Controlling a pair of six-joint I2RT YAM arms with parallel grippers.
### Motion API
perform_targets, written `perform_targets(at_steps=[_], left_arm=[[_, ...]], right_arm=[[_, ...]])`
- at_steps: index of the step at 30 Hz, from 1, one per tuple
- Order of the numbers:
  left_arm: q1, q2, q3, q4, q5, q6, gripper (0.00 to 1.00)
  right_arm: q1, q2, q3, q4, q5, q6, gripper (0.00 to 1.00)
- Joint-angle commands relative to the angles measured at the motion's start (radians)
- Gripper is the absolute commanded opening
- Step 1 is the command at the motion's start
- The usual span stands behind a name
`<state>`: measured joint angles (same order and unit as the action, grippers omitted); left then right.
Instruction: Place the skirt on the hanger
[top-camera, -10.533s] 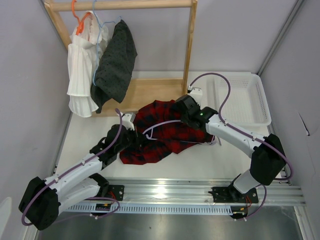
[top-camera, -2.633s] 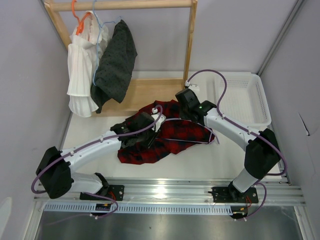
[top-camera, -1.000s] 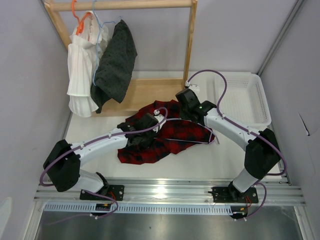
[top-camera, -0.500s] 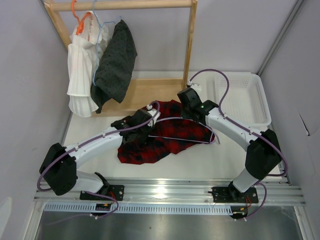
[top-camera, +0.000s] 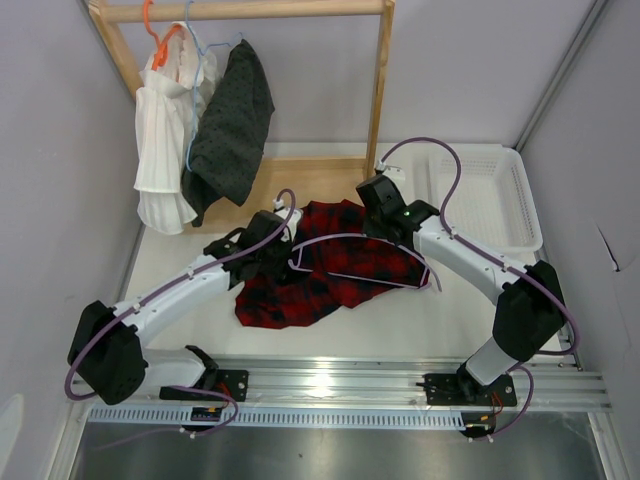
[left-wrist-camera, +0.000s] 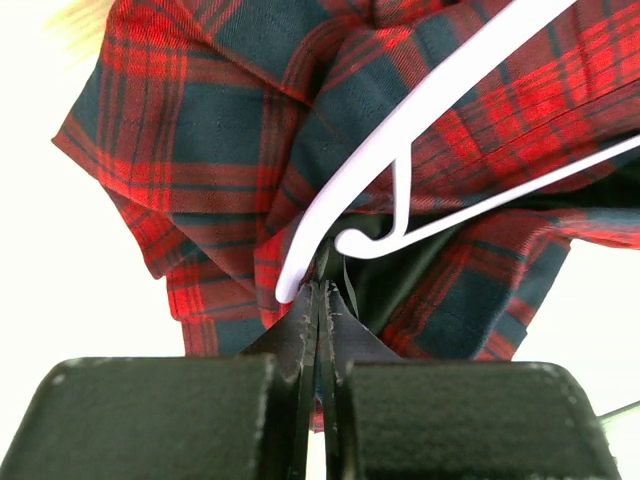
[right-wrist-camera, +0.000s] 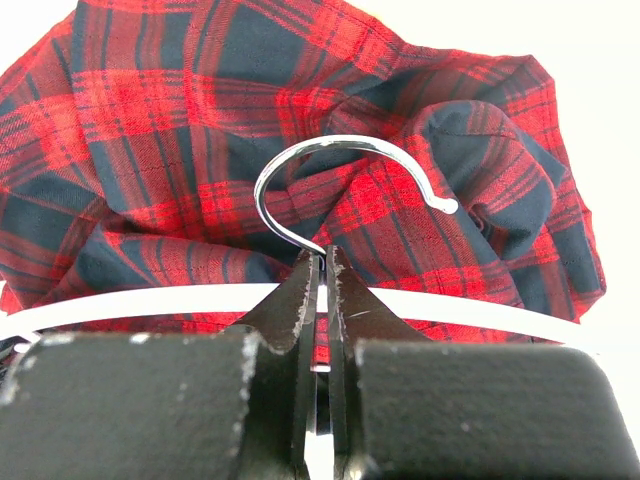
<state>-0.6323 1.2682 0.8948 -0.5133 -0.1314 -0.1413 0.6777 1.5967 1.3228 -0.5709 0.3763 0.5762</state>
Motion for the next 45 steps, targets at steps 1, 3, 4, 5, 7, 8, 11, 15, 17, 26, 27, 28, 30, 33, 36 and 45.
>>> perform_targets(at_steps=[1,3,4,5,7,8,11,15,17,26,27,28,30,33,36,45], left_arm=[[0.009,-0.041,-0.010,0.048,0.016,-0.017,0.00],[0.009,-0.041,-0.011,0.052,0.021,-0.015,0.00],[0.008,-0.041,-0.013,0.055,0.026,-0.015,0.00],[0.009,-0.041,-0.014,0.056,0.033,-0.015,0.00],[0.009,-0.041,-0.013,0.061,0.038,-0.015,0.00],[0.009,-0.038,-0.014,0.062,0.042,-0.015,0.00],[0.008,-0.033,-0.011,0.065,0.042,-0.014,0.00],[0.008,-0.033,-0.004,0.068,0.062,-0.009,0.00],[0.008,-0.036,-0.004,0.065,0.065,-0.009,0.00],[0.005,-0.050,-0.020,0.067,0.095,-0.007,0.00],[0.005,-0.050,-0.020,0.062,0.095,-0.006,0.00],[0.003,-0.050,-0.020,0.061,0.095,-0.006,0.00],[0.003,-0.053,-0.025,0.061,0.099,-0.003,0.00],[0.000,-0.056,-0.027,0.055,0.101,-0.004,0.00],[0.000,-0.067,-0.030,0.052,0.102,-0.003,0.00],[-0.001,-0.084,-0.028,0.052,0.110,-0.003,0.00]], right_arm=[[0.008,-0.041,0.024,-0.007,0.015,-0.001,0.00],[0.016,-0.031,0.030,-0.012,0.018,0.004,0.00],[0.020,-0.027,0.036,-0.015,0.022,0.007,0.00],[0.022,-0.026,0.035,-0.014,0.023,0.007,0.00],[0.023,-0.020,0.035,-0.009,0.015,0.013,0.00],[0.025,-0.018,0.036,-0.007,0.015,0.011,0.00],[0.025,-0.017,0.042,-0.012,0.013,0.013,0.00],[0.019,-0.012,0.044,-0.009,0.013,0.013,0.00],[0.017,-0.001,0.049,-0.006,0.009,0.013,0.00],[0.011,0.026,0.076,0.008,0.007,0.025,0.00],[0.011,0.022,0.075,0.011,0.009,0.028,0.00],[0.008,0.020,0.072,0.022,0.009,0.031,0.00],[0.005,0.020,0.076,0.023,0.006,0.034,0.00],[0.000,0.019,0.079,0.034,0.006,0.042,0.00],[0.003,0.011,0.076,0.043,0.015,0.048,0.00],[0.011,-0.049,0.061,0.049,0.052,0.059,0.00]])
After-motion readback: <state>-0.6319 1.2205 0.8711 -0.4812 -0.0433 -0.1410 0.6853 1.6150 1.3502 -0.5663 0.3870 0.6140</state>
